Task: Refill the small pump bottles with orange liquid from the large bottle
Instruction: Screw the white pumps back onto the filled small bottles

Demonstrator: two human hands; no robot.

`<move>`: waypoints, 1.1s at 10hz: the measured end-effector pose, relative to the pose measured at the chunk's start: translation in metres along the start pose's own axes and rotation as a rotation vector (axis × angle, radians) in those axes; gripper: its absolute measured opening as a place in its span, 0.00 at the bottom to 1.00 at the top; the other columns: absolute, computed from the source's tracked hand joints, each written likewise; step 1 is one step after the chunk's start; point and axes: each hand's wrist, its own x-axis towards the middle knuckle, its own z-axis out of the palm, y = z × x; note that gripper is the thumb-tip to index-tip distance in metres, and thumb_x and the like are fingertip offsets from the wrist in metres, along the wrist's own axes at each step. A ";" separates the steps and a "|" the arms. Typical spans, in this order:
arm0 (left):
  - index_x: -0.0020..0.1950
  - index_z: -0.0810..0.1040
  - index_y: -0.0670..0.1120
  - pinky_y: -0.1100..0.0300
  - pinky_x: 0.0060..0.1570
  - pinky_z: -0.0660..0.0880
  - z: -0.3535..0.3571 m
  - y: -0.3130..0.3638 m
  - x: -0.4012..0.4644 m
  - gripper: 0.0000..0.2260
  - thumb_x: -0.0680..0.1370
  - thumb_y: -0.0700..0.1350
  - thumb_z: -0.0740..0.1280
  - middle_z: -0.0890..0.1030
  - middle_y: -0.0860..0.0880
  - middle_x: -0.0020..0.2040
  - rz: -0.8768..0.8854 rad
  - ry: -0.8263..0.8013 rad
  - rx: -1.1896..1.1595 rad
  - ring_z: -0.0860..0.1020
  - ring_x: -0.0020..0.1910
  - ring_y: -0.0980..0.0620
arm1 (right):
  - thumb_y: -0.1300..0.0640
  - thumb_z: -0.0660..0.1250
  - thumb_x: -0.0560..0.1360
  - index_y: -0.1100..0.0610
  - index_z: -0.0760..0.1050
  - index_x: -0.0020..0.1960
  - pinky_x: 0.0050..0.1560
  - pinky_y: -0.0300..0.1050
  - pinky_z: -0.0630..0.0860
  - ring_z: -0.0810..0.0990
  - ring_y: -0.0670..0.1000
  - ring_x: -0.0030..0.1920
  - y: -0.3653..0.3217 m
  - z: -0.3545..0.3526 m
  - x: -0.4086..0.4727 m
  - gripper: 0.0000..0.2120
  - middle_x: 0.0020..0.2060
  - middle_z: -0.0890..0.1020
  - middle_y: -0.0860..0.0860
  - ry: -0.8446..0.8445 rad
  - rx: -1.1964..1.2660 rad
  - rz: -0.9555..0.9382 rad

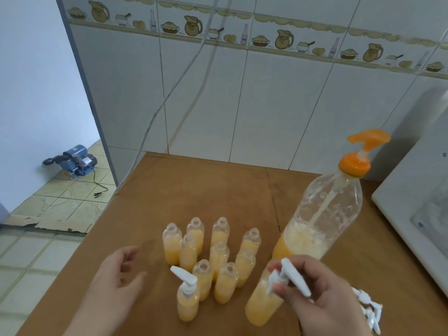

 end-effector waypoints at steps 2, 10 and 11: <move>0.46 0.73 0.52 0.75 0.39 0.69 0.025 -0.025 0.001 0.19 0.68 0.28 0.64 0.77 0.47 0.51 -0.106 -0.170 0.084 0.74 0.45 0.52 | 0.58 0.76 0.66 0.33 0.76 0.48 0.49 0.30 0.73 0.78 0.36 0.48 0.052 0.036 0.002 0.22 0.44 0.81 0.35 -0.006 -0.188 0.025; 0.57 0.73 0.55 0.62 0.43 0.69 0.045 -0.008 0.051 0.18 0.72 0.40 0.73 0.80 0.55 0.49 -0.161 -0.242 0.004 0.75 0.49 0.59 | 0.50 0.80 0.32 0.53 0.76 0.18 0.16 0.34 0.67 0.75 0.47 0.17 0.144 -0.001 -0.005 0.19 0.20 0.79 0.53 0.021 -1.115 0.055; 0.59 0.73 0.55 0.59 0.48 0.71 0.044 -0.009 0.053 0.19 0.71 0.41 0.73 0.81 0.56 0.49 -0.150 -0.277 0.015 0.76 0.51 0.58 | 0.51 0.55 0.72 0.53 0.77 0.22 0.24 0.43 0.75 0.78 0.57 0.22 0.166 0.003 -0.007 0.23 0.29 0.83 0.58 0.009 -1.251 0.028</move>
